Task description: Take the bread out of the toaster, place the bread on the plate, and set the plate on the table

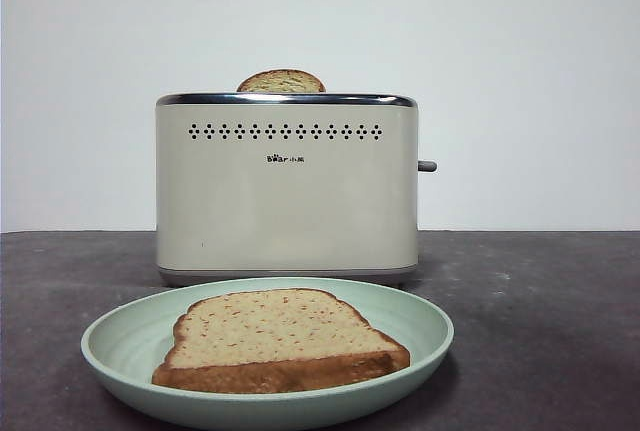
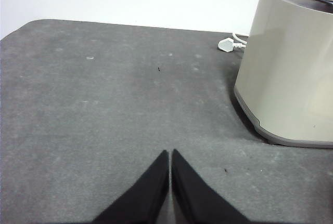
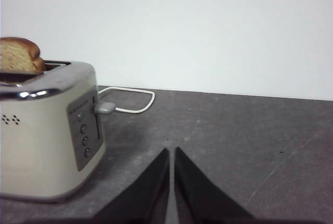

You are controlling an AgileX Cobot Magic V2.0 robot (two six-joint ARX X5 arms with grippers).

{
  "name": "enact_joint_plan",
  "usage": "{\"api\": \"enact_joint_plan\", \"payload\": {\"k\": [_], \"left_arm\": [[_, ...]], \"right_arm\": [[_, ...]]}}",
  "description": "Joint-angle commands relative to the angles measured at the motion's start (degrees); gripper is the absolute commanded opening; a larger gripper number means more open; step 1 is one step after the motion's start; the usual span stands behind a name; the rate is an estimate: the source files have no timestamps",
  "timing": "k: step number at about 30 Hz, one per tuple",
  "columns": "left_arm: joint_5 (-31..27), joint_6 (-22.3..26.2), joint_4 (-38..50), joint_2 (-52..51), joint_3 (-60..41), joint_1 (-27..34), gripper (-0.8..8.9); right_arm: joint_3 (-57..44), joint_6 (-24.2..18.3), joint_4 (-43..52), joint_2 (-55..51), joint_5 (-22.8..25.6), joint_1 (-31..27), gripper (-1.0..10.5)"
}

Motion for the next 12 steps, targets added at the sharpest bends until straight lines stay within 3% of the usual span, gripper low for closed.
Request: {"api": "enact_joint_plan", "payload": {"k": [1, 12], "left_arm": [[0.1, -0.2, -0.6, 0.0, -1.2, 0.1, 0.08], [0.1, -0.2, -0.6, 0.0, -1.2, 0.1, 0.08]], "right_arm": [[-3.2, -0.7, 2.3, -2.4, 1.4, -0.2, 0.0], [-8.0, -0.7, -2.9, -8.1, 1.4, -0.2, 0.0]]}}
